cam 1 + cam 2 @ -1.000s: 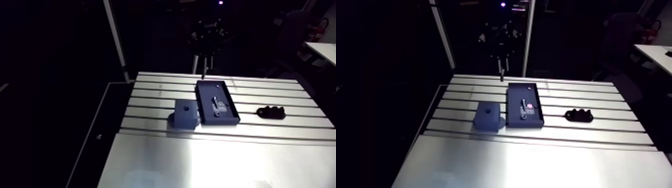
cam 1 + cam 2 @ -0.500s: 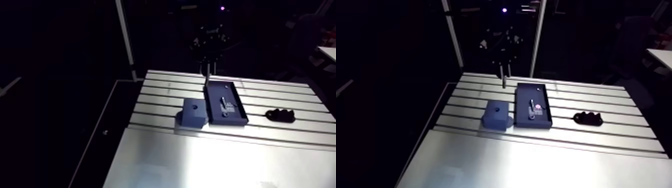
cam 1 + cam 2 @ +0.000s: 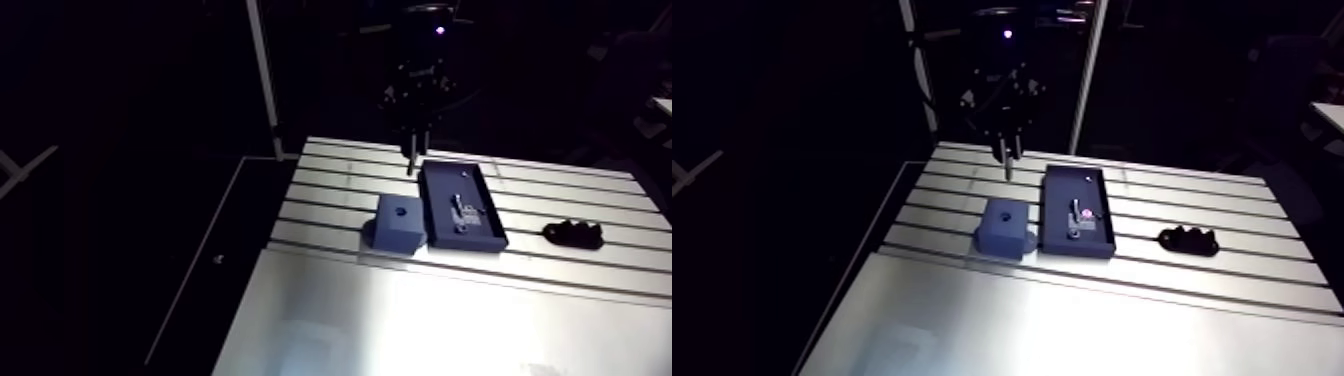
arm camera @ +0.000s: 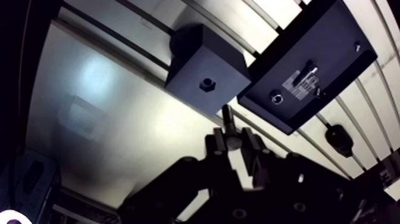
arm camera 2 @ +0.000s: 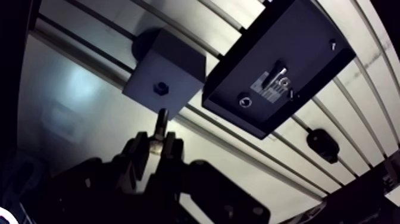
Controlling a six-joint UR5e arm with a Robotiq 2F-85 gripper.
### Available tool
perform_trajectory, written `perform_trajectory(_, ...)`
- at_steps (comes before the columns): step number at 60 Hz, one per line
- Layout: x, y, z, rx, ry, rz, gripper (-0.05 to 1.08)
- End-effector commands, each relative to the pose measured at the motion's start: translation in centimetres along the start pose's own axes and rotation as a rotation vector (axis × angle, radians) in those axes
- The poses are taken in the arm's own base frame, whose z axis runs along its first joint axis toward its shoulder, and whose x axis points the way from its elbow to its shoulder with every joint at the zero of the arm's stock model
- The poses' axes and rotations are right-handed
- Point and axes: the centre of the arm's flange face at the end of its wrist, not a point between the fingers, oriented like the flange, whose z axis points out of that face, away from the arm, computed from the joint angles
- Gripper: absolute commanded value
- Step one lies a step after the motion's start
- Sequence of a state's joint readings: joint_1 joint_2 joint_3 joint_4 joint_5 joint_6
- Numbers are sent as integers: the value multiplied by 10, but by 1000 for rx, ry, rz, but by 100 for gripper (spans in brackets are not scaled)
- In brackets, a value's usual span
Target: Pick up the M10 bolt and insert it into the hex recess until seated.
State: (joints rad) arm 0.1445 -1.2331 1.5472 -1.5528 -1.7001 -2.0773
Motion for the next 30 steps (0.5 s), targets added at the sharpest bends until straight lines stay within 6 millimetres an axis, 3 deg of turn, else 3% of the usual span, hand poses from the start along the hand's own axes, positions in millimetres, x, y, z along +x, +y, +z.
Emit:
perform_trajectory(1, 1, -2, 6, -7, 14, 5, 88)
perform_trajectory(30, 1, -5, 19, -13, 26, 2, 88)
